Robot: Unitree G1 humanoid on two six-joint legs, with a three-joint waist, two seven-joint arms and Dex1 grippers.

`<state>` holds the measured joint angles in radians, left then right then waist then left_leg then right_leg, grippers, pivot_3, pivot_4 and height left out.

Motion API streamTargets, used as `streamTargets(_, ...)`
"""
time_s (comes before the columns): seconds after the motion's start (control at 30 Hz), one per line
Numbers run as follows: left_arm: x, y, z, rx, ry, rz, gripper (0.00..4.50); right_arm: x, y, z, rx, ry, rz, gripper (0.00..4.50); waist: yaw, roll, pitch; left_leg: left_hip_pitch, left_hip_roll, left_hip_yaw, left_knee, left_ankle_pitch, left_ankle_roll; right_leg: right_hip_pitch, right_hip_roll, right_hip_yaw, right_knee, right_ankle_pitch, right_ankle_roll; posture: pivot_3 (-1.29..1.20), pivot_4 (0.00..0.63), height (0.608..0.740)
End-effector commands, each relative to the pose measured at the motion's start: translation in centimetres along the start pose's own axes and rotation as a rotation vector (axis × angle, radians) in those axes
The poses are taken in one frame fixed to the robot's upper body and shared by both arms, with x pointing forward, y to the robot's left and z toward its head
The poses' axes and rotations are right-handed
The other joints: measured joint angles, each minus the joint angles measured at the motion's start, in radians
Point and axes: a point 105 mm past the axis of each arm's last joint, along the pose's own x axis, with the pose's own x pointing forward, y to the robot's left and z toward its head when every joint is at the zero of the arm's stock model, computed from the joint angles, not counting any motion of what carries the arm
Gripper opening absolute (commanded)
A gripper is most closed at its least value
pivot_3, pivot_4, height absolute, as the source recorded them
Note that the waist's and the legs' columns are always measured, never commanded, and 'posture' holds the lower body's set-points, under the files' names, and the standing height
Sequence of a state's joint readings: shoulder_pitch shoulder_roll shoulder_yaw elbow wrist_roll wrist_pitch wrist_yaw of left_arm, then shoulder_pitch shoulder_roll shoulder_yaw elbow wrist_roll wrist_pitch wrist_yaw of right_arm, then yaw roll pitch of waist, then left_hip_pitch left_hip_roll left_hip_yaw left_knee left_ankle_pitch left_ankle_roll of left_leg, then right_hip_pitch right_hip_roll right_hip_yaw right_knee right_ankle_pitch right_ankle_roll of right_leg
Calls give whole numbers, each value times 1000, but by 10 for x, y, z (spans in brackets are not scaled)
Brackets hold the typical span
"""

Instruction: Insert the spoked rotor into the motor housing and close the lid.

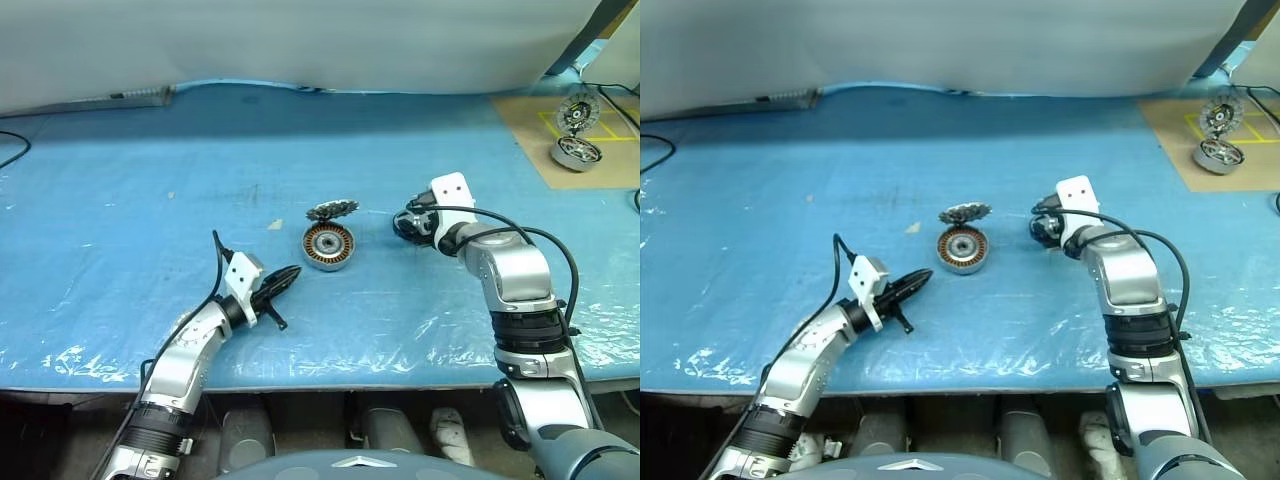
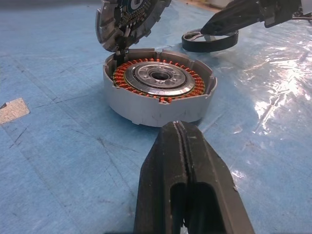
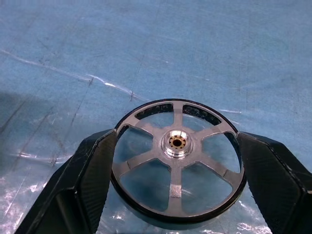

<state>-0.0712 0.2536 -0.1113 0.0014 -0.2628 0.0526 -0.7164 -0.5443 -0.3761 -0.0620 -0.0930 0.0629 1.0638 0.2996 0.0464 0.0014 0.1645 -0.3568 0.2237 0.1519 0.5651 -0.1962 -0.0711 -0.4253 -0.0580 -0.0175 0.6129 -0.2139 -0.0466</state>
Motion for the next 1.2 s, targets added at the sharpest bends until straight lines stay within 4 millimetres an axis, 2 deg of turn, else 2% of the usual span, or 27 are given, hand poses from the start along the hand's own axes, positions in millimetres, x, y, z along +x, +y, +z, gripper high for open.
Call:
streamTargets(0.03, -1, -3, 5, 13, -23, -12, 0, -3, 0, 9, 11, -38, 1, 4145, 0, 0, 0, 0, 0, 0, 0, 0, 0, 0, 0, 0, 0, 0, 0, 0, 150, 740)
streamTargets(0.2, -2, -3, 3, 11, -20, -10, 0, -1, 7, 4, -4, -24, 14, 4145, 0, 0, 0, 0, 0, 0, 0, 0, 0, 0, 0, 0, 0, 0, 0, 0, 150, 740)
streamTargets(0.23, -2, -3, 3, 11, -19, -9, 0, -1, 7, 4, -6, -22, 14, 3975, 0, 0, 0, 0, 0, 0, 0, 0, 0, 0, 0, 0, 0, 0, 0, 0, 150, 740)
streamTargets(0.3, -4, -4, 1, 10, -17, -9, 0, 0, 6, 2, -11, -18, 9, 3559, 0, 0, 0, 0, 0, 0, 0, 0, 0, 0, 0, 0, 0, 0, 0, 0, 150, 740)
streamTargets(0.47, -6, -6, -3, 6, -13, -8, 0, 0, 2, 2, -12, -14, -4, 1758, 1, 0, 0, 0, 0, 0, 0, 0, 0, 0, 0, 0, 0, 0, 0, 0, 150, 740)
streamTargets(1.2, -7, -5, -12, 2, -5, -23, 0, -4, 1, 8, -18, -46, -33, 1758, 0, 0, 0, 1, 0, 0, 0, 0, 0, 1, 0, 1, 0, 0, 0, 0, 150, 740)
